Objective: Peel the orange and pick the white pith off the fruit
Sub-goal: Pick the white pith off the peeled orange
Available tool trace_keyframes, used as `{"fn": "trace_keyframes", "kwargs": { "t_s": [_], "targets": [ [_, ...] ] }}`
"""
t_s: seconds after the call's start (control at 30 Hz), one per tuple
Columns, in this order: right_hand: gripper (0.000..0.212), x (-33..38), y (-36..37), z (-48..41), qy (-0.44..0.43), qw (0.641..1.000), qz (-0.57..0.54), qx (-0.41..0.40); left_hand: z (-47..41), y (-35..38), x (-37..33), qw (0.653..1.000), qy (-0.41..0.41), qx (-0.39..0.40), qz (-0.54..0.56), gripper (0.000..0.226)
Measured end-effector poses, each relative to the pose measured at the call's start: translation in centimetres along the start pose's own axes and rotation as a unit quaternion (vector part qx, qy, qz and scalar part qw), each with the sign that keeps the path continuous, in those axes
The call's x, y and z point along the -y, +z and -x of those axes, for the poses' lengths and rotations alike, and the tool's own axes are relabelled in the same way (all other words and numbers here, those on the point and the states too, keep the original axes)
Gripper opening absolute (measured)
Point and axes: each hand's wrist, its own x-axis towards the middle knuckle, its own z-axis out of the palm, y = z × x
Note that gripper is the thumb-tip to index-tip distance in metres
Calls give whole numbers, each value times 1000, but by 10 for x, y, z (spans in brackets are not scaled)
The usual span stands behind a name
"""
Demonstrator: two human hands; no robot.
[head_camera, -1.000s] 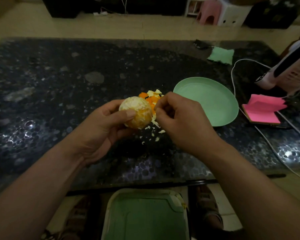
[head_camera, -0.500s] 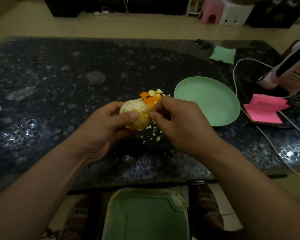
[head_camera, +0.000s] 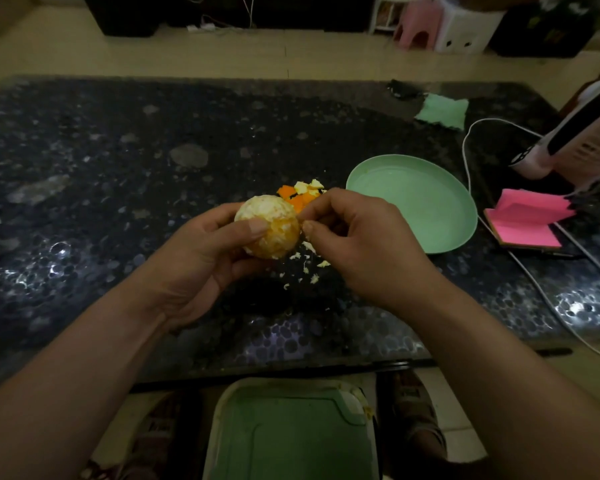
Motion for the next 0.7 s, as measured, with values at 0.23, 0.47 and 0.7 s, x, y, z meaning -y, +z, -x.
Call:
{"fn": "trace_keyframes", "kwargs": {
  "t_s": [0.23, 0.47, 0.7],
  "targets": [
    [5, 3, 1, 2, -24, 999, 32, -1, -1, 1, 2, 1000, 8, -15, -22, 57],
    [7, 2, 7, 3, -54, 993, 98, -23, 1, 7, 7, 998, 36, -29, -50, 59],
    [7, 3, 11, 2, -58, 994, 73, -61, 2, 4, 4, 999, 33, -6, -31, 57]
  ]
}}
